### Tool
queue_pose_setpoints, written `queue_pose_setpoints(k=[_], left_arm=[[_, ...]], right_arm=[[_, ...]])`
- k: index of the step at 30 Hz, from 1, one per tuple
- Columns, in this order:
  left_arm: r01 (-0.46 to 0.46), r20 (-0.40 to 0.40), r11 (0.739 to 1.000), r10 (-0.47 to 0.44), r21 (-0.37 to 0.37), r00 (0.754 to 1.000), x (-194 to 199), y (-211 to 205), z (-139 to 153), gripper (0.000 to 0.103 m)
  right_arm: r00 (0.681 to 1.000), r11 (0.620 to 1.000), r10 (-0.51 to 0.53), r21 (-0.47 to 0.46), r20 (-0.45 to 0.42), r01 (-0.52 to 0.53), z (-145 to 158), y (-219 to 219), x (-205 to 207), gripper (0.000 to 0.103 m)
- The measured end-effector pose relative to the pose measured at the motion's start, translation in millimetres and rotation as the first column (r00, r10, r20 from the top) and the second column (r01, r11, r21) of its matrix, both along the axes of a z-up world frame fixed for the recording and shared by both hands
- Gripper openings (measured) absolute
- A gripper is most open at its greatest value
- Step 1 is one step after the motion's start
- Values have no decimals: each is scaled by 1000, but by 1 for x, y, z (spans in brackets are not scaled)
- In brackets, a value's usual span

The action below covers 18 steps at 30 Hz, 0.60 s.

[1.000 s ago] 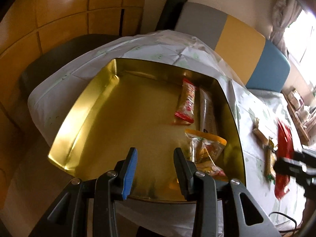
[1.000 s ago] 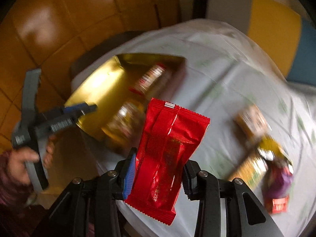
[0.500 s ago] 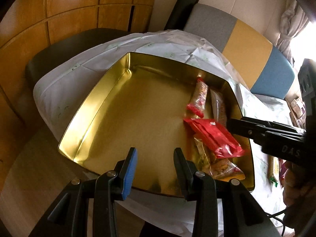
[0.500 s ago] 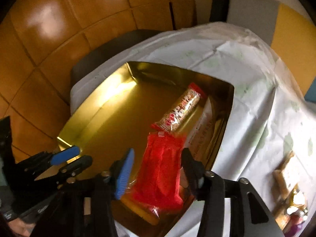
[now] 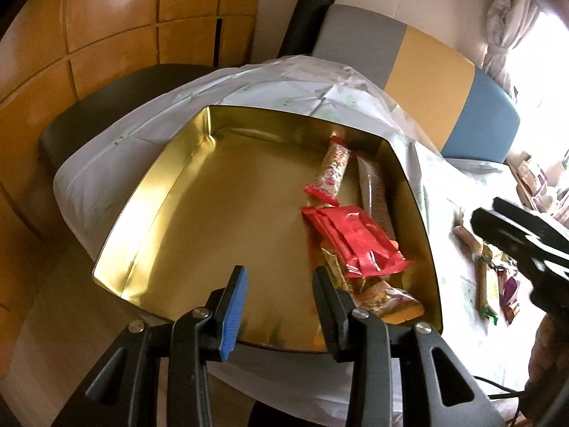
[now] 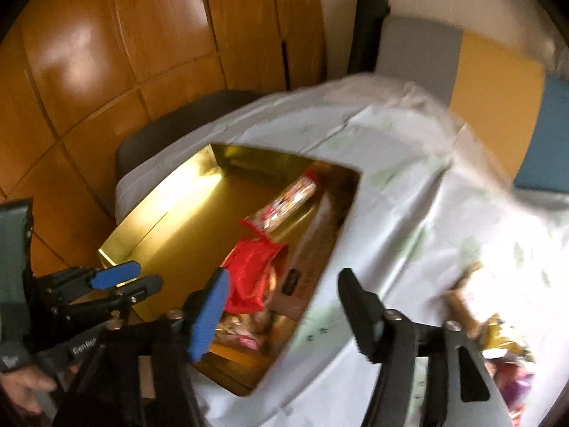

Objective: Organize snacks
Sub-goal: 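Lower the red wrapper into the gold tin and open the right gripper, then move the left gripper to the cracker pack and grasp it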

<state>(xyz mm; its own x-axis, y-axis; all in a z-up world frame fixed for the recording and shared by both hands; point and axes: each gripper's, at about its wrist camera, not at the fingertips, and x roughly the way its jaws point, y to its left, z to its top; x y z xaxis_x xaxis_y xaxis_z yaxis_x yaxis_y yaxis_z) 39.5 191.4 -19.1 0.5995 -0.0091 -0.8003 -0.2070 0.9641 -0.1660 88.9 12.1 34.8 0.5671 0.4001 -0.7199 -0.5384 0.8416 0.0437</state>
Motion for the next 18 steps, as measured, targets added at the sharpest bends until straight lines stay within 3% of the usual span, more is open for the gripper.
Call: queue_pose_setpoints(k=[1,3,5,8,11,14,18], left_arm=[[4,-1,1000,-4,2,1000,0,-1,0,38],[12,2,1000,-12,4,1000,0,-4,2,38],[21,5,1000,-21,13,1000,0,-8,4,38],[35,11,999,-36,29,999,-2,-13,7,38],[51,19,998,-52,38,998,-2,-19,11,38],[71,26,996,-73,56,997,-3,-27,14,38],[105,37,992,-108,74,993,-3,-38,18,38]], right_arm=[[999,1000,-8,-6,35,8,4,-4,-4,73],[994,999,-32,-14,106,34,11,-13,-15,92],[981,998,-65,7,184,65,18,-28,-27,102],[961,993,-122,30,249,118,26,-49,-38,103],[937,969,-230,-24,264,245,23,-70,-41,103],[957,975,-201,-46,210,215,19,-88,-40,103],[981,982,-184,-27,64,186,16,-134,-28,103]])
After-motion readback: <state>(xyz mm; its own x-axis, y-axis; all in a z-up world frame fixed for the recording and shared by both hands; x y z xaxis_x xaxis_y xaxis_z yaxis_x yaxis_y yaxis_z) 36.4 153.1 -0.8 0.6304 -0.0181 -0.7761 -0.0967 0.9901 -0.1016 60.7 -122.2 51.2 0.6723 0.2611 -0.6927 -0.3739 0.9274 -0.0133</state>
